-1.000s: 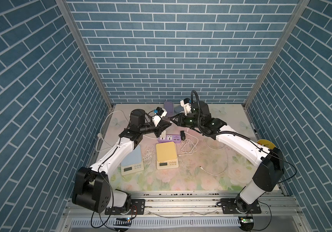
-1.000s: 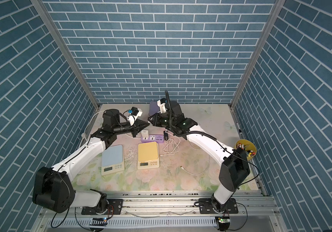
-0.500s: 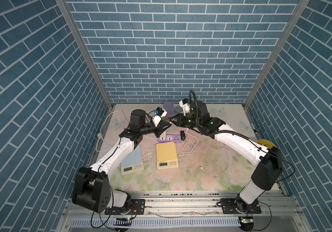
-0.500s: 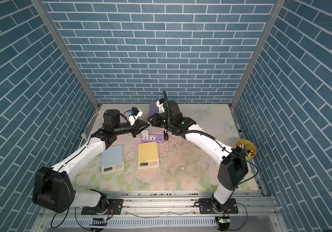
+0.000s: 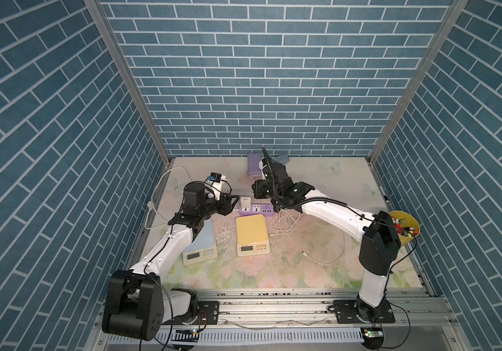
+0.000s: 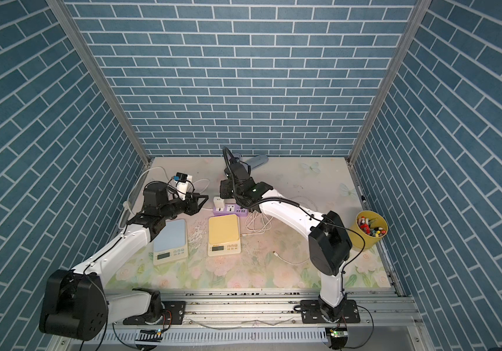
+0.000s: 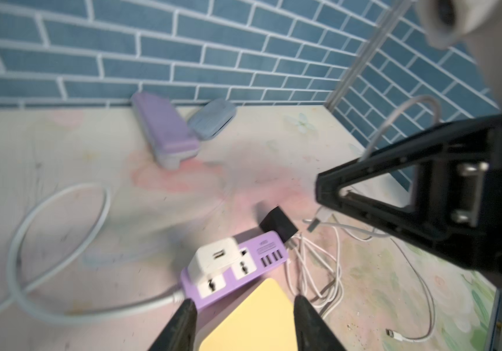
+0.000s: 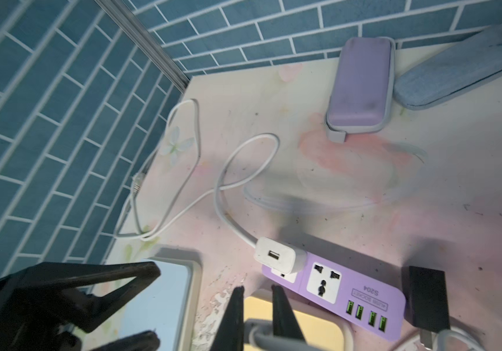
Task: Charge the electronic scale
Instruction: Adjust the charging cable, then insert the charging cable into the plug.
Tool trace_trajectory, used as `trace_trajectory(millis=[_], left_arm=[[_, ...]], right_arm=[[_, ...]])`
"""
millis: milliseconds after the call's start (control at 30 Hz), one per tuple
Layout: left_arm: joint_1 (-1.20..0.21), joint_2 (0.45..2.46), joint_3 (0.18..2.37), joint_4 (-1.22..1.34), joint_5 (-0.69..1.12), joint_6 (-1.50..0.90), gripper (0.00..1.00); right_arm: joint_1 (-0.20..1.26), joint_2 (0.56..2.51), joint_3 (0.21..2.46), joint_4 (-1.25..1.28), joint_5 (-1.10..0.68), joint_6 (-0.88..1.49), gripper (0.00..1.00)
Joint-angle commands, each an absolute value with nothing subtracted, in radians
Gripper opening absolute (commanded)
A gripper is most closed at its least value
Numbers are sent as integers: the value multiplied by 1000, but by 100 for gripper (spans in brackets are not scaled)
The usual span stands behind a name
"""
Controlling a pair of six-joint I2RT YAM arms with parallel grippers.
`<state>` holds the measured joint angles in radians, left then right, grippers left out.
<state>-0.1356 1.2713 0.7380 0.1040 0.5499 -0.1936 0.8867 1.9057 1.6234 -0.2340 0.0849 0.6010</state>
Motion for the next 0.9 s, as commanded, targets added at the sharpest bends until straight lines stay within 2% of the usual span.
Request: trace_trajectory(millis=[0, 167, 567, 867], left_arm=[[-87, 1345, 746, 159, 546, -348, 54], [-64, 1537, 789, 279, 613, -442, 48], [-54, 1830, 871, 446, 674, -551, 46], [-96, 1867, 833, 457, 650, -570, 46]], right_arm=[[915, 1968, 1681, -161, 193, 512, 0], [930, 2064, 1735, -104, 216, 453, 0], [931, 2172, 1822, -131, 221, 450, 0], [944, 2155, 1768, -139, 300, 471, 0]])
